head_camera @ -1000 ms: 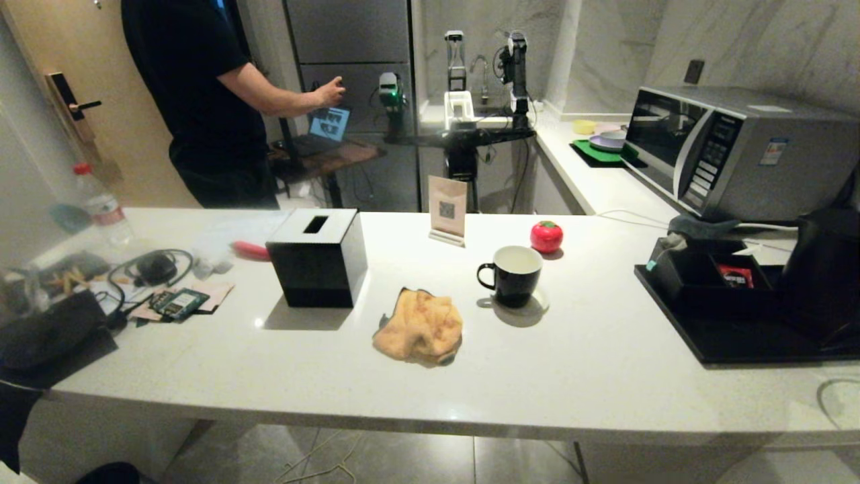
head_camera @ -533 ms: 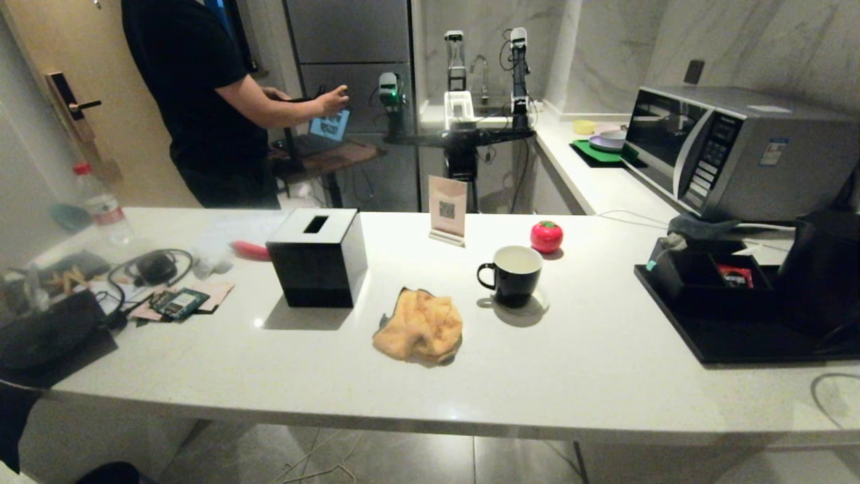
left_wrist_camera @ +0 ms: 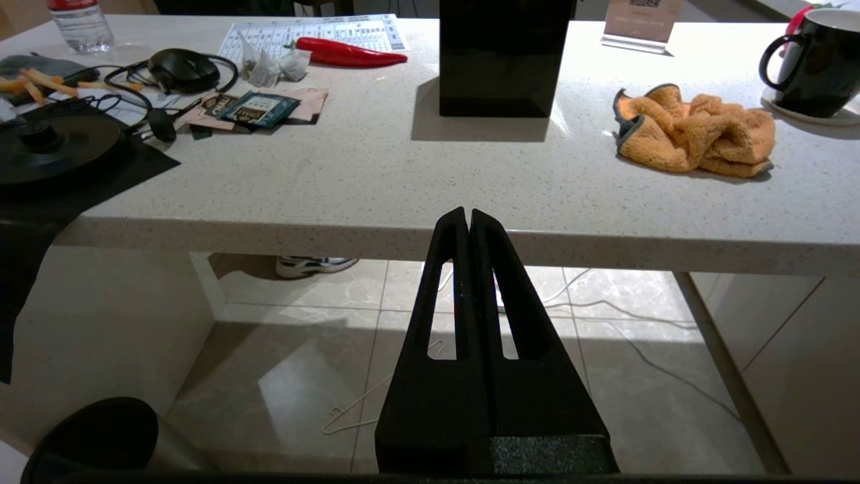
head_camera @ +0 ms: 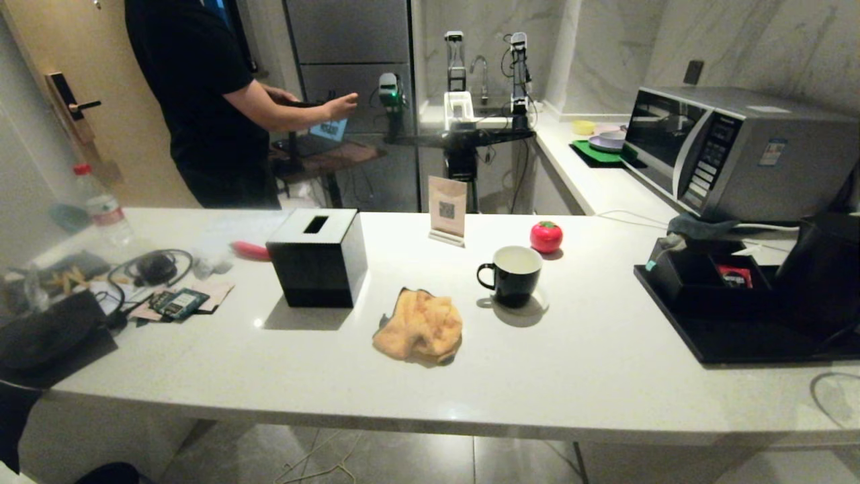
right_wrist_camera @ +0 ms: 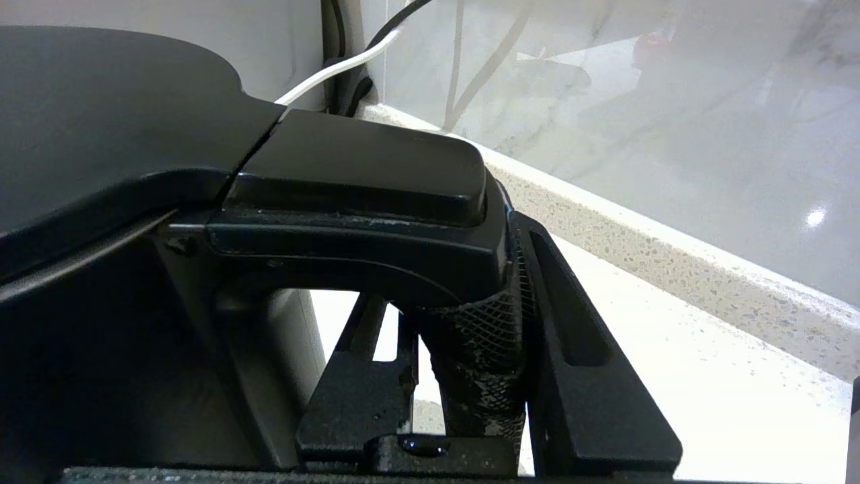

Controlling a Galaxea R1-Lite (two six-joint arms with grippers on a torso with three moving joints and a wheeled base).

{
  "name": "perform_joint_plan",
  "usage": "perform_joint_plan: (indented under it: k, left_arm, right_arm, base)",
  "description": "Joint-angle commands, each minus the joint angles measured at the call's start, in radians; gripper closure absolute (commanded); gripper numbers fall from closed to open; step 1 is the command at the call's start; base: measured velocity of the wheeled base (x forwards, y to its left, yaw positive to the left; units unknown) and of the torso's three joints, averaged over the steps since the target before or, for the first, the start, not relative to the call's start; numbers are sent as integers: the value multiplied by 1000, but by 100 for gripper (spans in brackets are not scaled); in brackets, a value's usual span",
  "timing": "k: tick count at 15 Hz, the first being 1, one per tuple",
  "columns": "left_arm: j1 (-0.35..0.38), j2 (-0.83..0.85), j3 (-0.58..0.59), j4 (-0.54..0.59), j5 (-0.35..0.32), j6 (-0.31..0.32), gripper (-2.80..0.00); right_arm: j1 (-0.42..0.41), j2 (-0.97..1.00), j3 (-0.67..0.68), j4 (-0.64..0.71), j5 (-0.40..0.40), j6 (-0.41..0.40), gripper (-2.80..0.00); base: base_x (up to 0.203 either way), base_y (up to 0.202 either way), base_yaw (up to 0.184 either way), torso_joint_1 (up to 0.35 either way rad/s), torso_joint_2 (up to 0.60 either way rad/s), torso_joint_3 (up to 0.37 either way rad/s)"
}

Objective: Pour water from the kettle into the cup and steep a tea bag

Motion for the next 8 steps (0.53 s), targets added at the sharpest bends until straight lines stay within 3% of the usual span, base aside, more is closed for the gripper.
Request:
perform_joint_plan:
  k: [1, 2, 8]
  left_arm:
    - [0, 1, 0, 0, 0, -1, 0]
    - [0, 1, 0, 0, 0, -1, 0]
    - [0, 1, 0, 0, 0, -1, 0]
  right_arm:
    - [0, 5, 2, -6, -1, -2, 0]
    - [0, 5, 2, -6, 0, -2, -280]
    - [2, 0, 2, -8, 0, -2, -280]
  base:
    - [0, 0, 0, 0, 0, 0]
    - [0, 0, 0, 0, 0, 0]
    - [0, 0, 0, 0, 0, 0]
